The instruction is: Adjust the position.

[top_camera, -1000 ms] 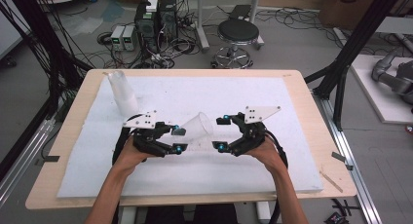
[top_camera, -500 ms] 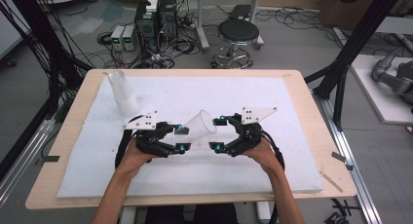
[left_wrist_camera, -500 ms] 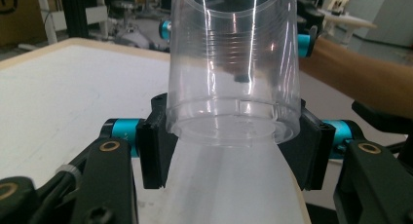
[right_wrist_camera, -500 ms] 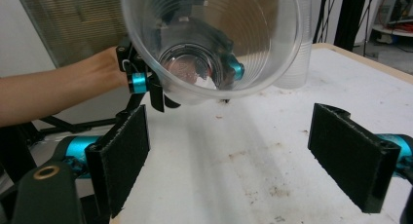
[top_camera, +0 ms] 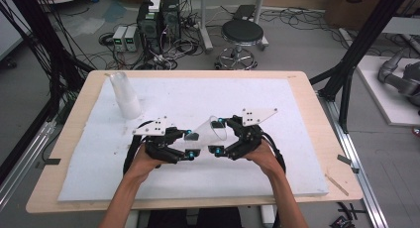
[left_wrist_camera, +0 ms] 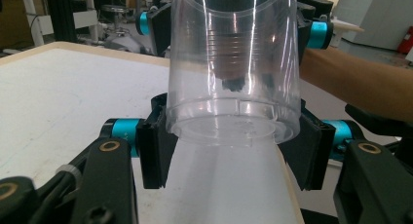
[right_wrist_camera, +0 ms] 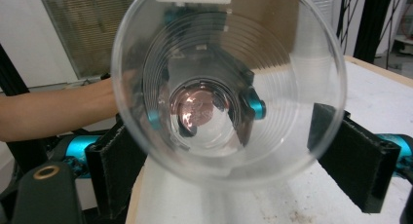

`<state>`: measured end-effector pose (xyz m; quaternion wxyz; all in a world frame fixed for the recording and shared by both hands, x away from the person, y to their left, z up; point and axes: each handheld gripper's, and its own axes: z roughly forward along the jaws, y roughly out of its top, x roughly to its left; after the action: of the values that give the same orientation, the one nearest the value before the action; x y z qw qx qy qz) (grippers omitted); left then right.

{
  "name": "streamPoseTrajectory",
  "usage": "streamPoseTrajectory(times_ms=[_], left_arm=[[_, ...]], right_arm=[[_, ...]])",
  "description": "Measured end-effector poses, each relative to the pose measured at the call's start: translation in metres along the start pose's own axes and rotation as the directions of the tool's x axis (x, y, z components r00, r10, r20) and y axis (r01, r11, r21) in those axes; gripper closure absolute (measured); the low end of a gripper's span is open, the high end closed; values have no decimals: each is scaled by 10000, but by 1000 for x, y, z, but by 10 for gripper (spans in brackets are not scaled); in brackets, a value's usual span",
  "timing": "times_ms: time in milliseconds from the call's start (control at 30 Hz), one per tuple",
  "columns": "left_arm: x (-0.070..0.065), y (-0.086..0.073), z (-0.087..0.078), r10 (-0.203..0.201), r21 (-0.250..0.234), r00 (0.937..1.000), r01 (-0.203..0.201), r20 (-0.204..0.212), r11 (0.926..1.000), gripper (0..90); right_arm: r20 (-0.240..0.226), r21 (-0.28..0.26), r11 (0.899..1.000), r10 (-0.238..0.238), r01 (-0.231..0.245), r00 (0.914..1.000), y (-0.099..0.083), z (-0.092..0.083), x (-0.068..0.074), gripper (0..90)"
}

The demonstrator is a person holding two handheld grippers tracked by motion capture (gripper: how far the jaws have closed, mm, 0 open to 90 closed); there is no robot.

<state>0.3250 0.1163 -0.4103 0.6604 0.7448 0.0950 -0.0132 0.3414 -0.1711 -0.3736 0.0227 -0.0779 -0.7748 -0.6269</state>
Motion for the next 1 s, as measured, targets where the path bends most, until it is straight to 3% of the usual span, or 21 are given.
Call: streamPoseTrajectory(times_ms=[433, 667, 1000], left_arm=[[-2, 0, 5, 59, 112, 9999, -61, 161, 9999, 425], [-2, 0, 4, 148, 209, 9995, -154, 269, 9997, 425], [-3, 1, 3, 175, 240, 9995, -181, 268, 9995, 424]], right_arm=[[-454, -318, 9995, 33, -47, 9990, 2, 6, 0, 162], [-758, -467, 9989, -104, 69, 9971, 2, 7, 1, 277], [-893, -542, 9984, -228, 180, 9957, 2, 6, 2, 344]])
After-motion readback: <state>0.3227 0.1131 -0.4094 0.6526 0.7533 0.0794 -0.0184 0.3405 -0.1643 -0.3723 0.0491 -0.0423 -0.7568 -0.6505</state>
